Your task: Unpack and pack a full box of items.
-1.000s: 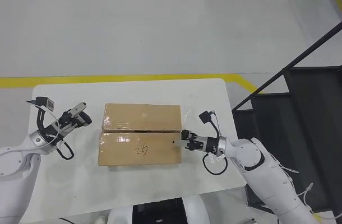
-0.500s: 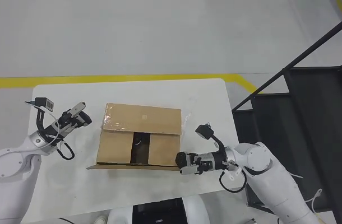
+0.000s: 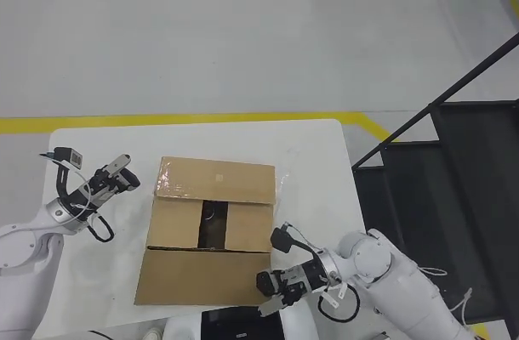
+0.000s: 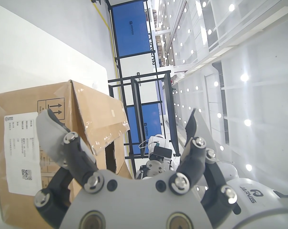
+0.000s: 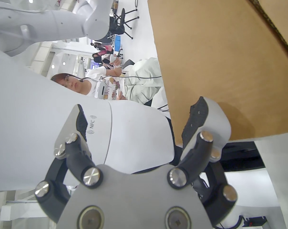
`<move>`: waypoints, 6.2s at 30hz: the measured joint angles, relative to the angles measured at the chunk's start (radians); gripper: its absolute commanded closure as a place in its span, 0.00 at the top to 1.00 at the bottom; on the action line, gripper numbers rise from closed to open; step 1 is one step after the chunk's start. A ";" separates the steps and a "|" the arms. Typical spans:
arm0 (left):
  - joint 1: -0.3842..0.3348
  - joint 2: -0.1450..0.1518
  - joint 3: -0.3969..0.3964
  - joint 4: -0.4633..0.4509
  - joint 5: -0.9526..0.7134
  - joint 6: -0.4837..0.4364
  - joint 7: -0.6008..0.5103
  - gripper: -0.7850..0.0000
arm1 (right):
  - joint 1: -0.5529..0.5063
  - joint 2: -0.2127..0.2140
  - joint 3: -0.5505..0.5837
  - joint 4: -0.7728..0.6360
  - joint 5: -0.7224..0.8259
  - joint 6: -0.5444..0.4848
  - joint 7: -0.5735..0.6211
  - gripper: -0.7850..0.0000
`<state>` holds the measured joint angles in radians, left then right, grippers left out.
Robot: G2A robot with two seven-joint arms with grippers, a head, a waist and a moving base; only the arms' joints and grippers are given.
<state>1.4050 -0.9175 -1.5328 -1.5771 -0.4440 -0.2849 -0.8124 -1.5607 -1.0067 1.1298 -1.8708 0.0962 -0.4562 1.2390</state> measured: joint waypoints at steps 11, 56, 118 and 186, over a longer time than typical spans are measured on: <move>0.012 -0.003 -0.013 0.006 -0.006 -0.007 -0.010 1.00 | 0.015 -0.014 -0.094 0.013 -0.337 0.077 -0.266 1.00; 0.014 -0.016 -0.036 -0.002 -0.004 0.000 -0.023 1.00 | 0.198 -0.026 0.001 0.142 0.238 0.354 -0.602 1.00; 0.008 -0.034 -0.013 0.015 -0.019 0.033 -0.066 1.00 | 0.839 -0.330 -0.377 0.844 0.042 0.415 -1.166 1.00; 0.067 -0.041 -0.082 -0.038 -0.106 -0.072 -0.104 1.00 | 0.650 -0.311 -0.429 0.438 0.036 0.590 -0.439 1.00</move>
<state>1.4719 -0.9590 -1.6144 -1.6155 -0.5497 -0.3571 -0.9166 -0.9109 -1.3177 0.7009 -1.4330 0.1318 0.1343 0.7995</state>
